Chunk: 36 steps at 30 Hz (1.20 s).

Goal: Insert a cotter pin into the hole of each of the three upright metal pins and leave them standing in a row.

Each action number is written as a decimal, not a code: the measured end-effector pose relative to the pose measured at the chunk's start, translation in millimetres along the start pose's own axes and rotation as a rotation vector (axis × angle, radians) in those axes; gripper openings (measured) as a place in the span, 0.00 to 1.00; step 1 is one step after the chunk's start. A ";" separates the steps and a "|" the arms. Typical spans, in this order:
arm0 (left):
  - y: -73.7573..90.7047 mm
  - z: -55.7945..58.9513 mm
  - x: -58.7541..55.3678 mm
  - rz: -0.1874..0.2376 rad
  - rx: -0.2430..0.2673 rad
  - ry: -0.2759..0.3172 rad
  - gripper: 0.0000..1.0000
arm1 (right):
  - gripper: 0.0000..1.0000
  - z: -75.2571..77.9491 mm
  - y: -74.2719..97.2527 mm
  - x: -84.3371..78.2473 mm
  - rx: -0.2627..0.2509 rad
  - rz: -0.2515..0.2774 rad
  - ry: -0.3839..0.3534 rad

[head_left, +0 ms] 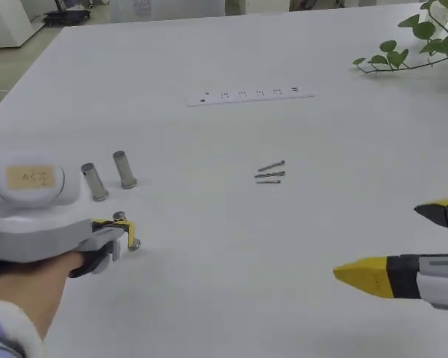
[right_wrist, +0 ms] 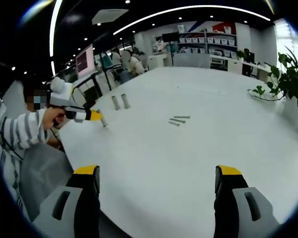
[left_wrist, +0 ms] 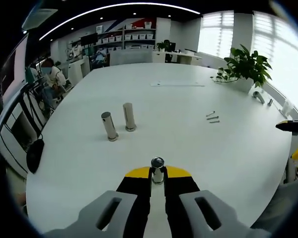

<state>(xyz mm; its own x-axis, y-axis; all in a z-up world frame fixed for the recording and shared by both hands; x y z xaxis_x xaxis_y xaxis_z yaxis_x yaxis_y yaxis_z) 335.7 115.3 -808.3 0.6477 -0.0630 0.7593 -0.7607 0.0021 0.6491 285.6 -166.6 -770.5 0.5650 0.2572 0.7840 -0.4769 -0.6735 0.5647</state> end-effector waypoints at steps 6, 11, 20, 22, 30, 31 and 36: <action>0.6 7.0 -3.3 0.014 0.026 0.002 0.07 | 0.97 1.5 -1.5 -2.6 0.025 -0.018 0.028; 2.5 15.6 -4.0 0.016 0.027 0.018 0.07 | 0.97 2.5 -1.7 -2.7 0.040 -0.028 0.047; 5.6 29.6 -7.4 0.022 0.016 0.007 0.07 | 0.97 2.4 -3.7 -11.8 0.067 -0.045 0.055; 4.9 31.9 -9.3 0.021 0.012 0.011 0.07 | 0.97 1.9 -3.9 -13.2 0.070 -0.048 0.055; 4.8 41.4 -16.9 0.027 0.002 -0.001 0.07 | 0.97 0.4 -4.5 -16.2 0.075 -0.060 0.057; 4.7 41.6 -17.6 0.030 0.004 -0.006 0.07 | 0.97 -0.3 -4.5 -16.2 0.077 -0.060 0.058; 6.1 42.6 -23.8 0.040 0.002 -0.014 0.07 | 0.97 -1.1 -4.4 -16.2 0.076 -0.063 0.059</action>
Point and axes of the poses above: the centre of the closed fingertips' face, and the gripper's own axes: y roughly backward along the fingers, z roughly to its right, x roughly out of its top, the point moved 1 cm from there along y, roughly backward along the fingers, and after that the axes turned 10 degrees about x, right-handed, at the moved point
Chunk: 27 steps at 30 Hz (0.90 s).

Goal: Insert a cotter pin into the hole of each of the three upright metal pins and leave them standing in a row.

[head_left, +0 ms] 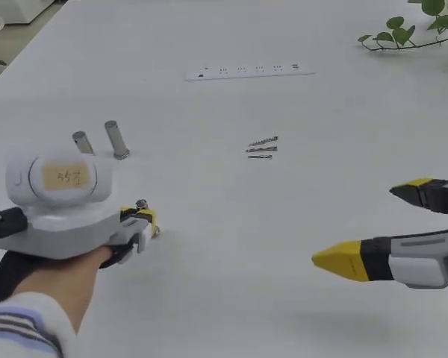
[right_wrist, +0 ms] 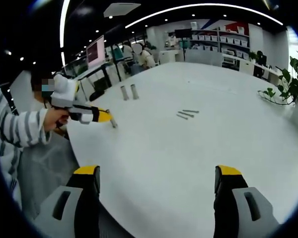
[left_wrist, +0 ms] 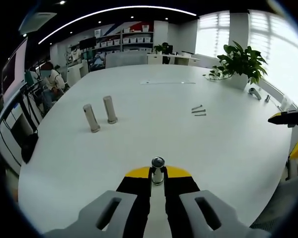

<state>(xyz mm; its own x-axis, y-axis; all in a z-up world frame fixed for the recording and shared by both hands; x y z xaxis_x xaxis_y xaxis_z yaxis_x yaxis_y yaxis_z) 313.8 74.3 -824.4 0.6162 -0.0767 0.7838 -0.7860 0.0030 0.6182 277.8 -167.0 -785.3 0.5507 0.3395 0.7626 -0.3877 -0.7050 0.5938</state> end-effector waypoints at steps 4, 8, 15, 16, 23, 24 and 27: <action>-0.6 -0.4 0.5 0.005 0.000 -0.018 0.07 | 0.97 -2.1 -0.9 -0.7 0.004 -0.003 0.001; -0.8 -0.5 0.3 0.014 0.005 -0.035 0.07 | 0.97 -3.8 -2.3 -2.2 0.011 -0.010 0.003; -0.7 -1.4 0.5 0.024 0.018 -0.081 0.08 | 0.97 -5.6 -4.3 -1.6 0.015 -0.009 0.003; -0.7 -0.8 0.0 0.021 0.014 -0.079 0.08 | 0.97 -5.6 -4.4 -1.5 0.014 -0.009 0.004; 1.0 -3.0 -2.3 0.027 0.029 -0.107 0.10 | 0.97 -5.4 -5.5 -4.5 0.017 -0.015 -0.001; 1.5 -2.6 -2.0 0.030 0.029 -0.109 0.11 | 0.97 -5.5 -5.6 -4.7 0.017 -0.015 -0.001; 1.8 -1.1 -2.3 0.019 0.014 -0.085 0.14 | 0.97 -6.6 -6.5 -6.3 0.020 -0.019 -0.002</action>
Point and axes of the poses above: the centre of the closed fingertips' face, and the gripper's own axes: y roughly backward along the fingers, z roughly to its right, x roughly out of its top, the point moved 1 cm from there along y, roughly backward along the fingers, and after that the axes turned 10 degrees about x, right-handed, at the moved point
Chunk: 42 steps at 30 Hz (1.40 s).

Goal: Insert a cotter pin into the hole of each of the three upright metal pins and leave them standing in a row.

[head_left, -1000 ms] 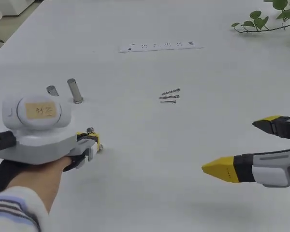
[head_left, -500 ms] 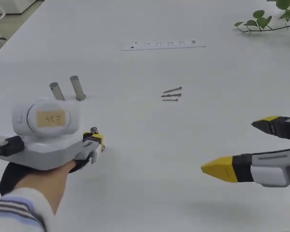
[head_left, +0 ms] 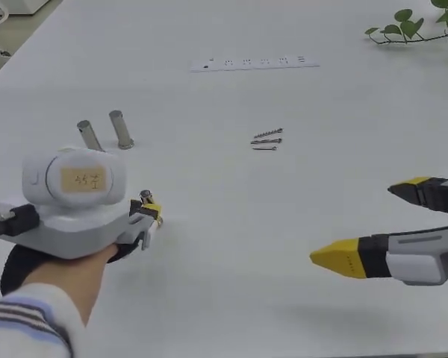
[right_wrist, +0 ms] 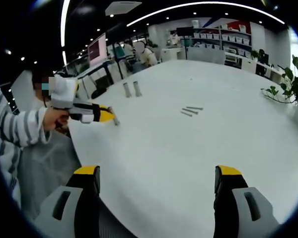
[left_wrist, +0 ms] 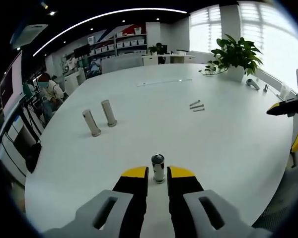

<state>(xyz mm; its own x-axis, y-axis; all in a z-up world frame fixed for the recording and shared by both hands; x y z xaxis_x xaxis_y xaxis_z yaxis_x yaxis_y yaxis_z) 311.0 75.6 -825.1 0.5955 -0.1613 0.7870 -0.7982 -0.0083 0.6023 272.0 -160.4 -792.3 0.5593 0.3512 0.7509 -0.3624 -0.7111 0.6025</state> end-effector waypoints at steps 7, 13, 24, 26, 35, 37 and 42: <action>6.2 -2.0 -0.1 0.002 -0.013 -0.029 0.19 | 0.97 -1.5 -2.2 -3.0 0.006 -0.014 0.001; 16.4 -7.3 10.8 0.061 -0.036 -0.018 0.23 | 0.97 -0.6 -3.0 -5.6 0.004 -0.030 0.005; 45.3 4.5 40.3 0.224 -0.230 0.013 0.42 | 0.97 1.4 -2.1 -13.1 0.005 -0.061 -0.002; 50.0 2.7 42.6 0.235 -0.235 0.003 0.48 | 0.97 2.3 -1.7 -13.9 0.002 -0.068 0.003; 59.4 6.6 37.4 0.216 -0.312 -0.029 0.80 | 0.96 0.3 -2.6 -11.7 0.014 -0.087 0.022; 59.5 6.8 33.6 0.208 -0.320 -0.050 0.84 | 0.96 -0.2 -2.6 -11.6 0.019 -0.100 0.034; 58.1 8.0 23.7 0.175 -0.339 -0.037 0.96 | 0.95 0.5 -3.0 -9.1 0.033 -0.128 0.072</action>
Point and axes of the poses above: the centre of the closed fingertips' face, and the gripper's own axes: y roughly backward along the fingers, z roughly to its right, x roughly out of its top, the point moved 1 cm from there along y, roughly backward along the fingers, and after that the axes turned 10 degrees about x, right-handed, at the moved point
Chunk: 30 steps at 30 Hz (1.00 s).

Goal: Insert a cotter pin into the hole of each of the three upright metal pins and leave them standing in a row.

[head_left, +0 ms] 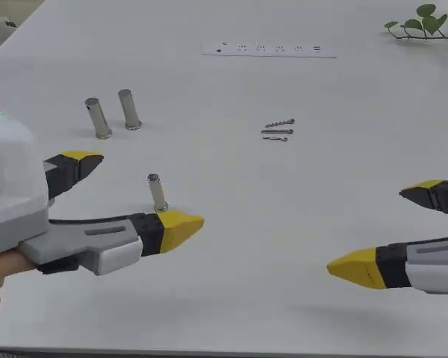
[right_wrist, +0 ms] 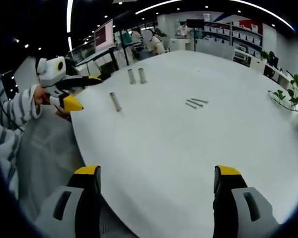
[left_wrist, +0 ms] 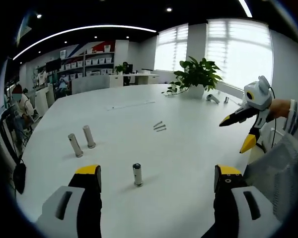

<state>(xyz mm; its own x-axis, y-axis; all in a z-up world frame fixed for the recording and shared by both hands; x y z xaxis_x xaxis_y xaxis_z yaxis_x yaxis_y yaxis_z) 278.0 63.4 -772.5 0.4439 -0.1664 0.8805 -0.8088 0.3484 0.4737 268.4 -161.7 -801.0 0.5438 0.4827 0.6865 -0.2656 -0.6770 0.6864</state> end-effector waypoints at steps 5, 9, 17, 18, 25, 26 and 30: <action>3.1 3.8 -8.8 -0.022 -0.015 -0.016 0.99 | 0.93 3.6 -0.6 2.5 0.018 -0.064 0.076; 5.0 7.2 -13.0 -0.031 -0.030 -0.009 0.99 | 0.92 11.4 -0.6 1.1 0.015 -0.162 0.169; 6.5 11.4 -23.9 -0.073 -0.054 -0.029 0.99 | 0.91 16.9 -5.2 18.8 0.080 -0.260 0.317; 6.6 11.7 -23.8 -0.073 -0.057 -0.026 0.99 | 0.91 17.8 -5.7 20.3 0.086 -0.274 0.332; 7.0 14.4 -21.8 -0.072 -0.067 -0.021 0.99 | 0.87 26.9 -14.6 35.7 0.129 -0.352 0.424; 7.1 14.7 -22.0 -0.074 -0.068 -0.019 0.99 | 0.87 28.0 -15.8 37.8 0.130 -0.359 0.438; 7.9 13.1 -23.8 -0.082 -0.064 -0.006 0.99 | 0.86 36.2 -23.8 48.4 0.142 -0.369 0.470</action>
<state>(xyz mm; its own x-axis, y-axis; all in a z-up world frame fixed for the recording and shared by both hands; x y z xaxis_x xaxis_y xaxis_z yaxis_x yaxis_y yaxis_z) 256.0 58.0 -789.5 0.5051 -0.2020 0.8391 -0.7436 0.3916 0.5419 329.8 -142.4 -792.8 0.1614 0.8710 0.4640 -0.0002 -0.4701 0.8826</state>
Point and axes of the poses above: the centre of the closed fingertips' face, and the gripper's own axes: y roughly backward along the fingers, z roughly to its right, x roughly out of its top, the point moved 1 cm from there along y, roughly backward along the fingers, and after that the axes turned 10 degrees about x, right-handed, at the moved point
